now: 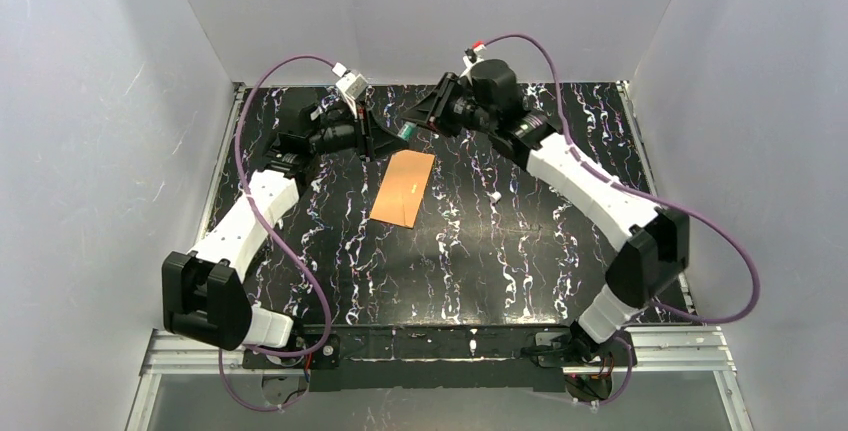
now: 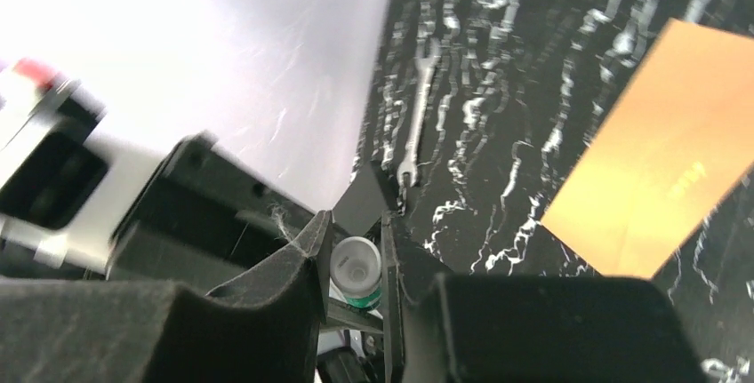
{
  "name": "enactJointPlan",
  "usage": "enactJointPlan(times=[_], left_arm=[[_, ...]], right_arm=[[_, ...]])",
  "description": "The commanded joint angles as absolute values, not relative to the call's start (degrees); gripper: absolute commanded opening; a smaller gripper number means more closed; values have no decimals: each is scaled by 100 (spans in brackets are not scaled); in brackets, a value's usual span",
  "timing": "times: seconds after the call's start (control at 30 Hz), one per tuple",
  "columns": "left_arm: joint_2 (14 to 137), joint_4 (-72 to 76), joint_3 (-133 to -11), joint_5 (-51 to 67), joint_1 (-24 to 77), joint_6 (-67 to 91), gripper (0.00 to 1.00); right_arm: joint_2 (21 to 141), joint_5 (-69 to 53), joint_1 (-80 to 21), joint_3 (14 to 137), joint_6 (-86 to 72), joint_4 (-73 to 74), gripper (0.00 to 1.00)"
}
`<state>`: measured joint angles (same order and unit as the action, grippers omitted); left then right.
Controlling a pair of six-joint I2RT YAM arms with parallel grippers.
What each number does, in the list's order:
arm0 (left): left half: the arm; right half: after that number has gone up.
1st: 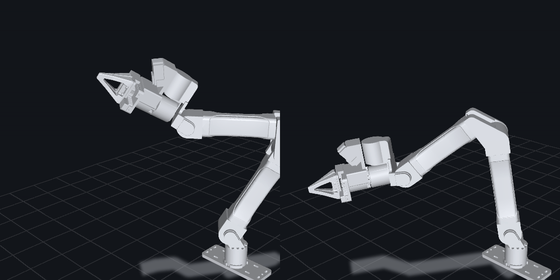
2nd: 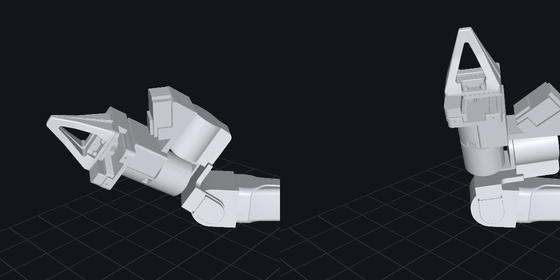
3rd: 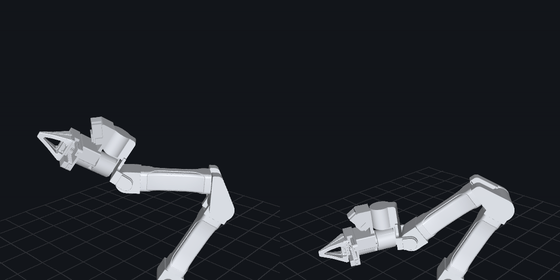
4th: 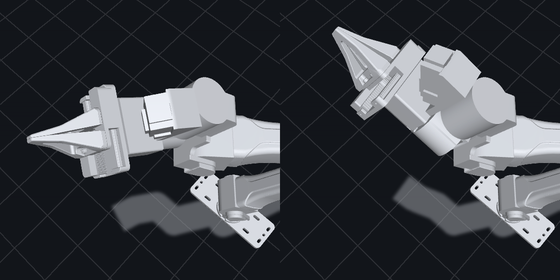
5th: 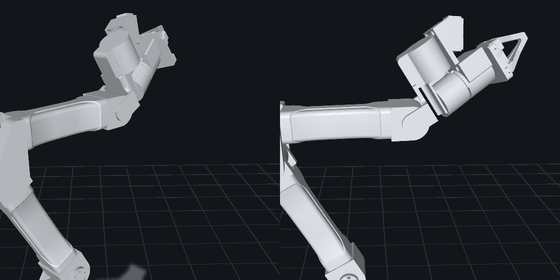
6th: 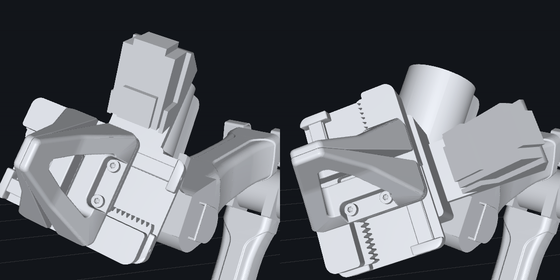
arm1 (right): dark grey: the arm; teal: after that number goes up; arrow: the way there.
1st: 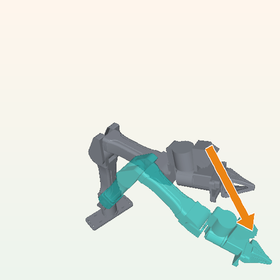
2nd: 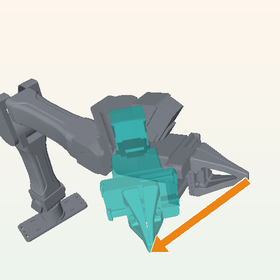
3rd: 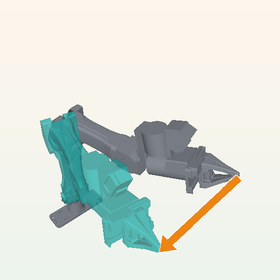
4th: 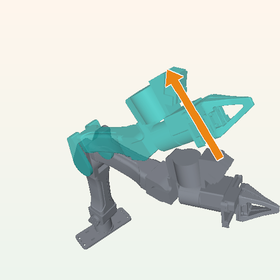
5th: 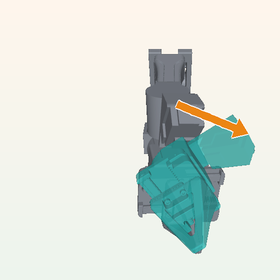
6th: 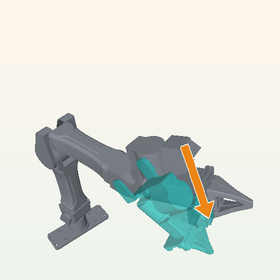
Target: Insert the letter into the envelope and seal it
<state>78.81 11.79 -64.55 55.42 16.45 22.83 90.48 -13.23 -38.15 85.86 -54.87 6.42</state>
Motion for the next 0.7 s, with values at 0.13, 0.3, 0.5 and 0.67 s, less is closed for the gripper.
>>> enactJointPlan(times=[0.13,0.3,0.5,0.67], left_arm=[[7469,-166,-6405,3760,1758,-3300,0],[7670,-363,-6588,3811,1767,-3314,0],[7894,-660,-6802,5227,1765,-846,0],[7835,-378,-6620,6023,1770,1217,0]], right_arm=[[10216,592,-3955,10024,-6870,4178,1],[10507,343,-3946,10568,-7105,4123,1],[9736,-676,-3701,9738,-5468,1929,64],[8598,-1672,-3559,8292,-4267,714,74]])
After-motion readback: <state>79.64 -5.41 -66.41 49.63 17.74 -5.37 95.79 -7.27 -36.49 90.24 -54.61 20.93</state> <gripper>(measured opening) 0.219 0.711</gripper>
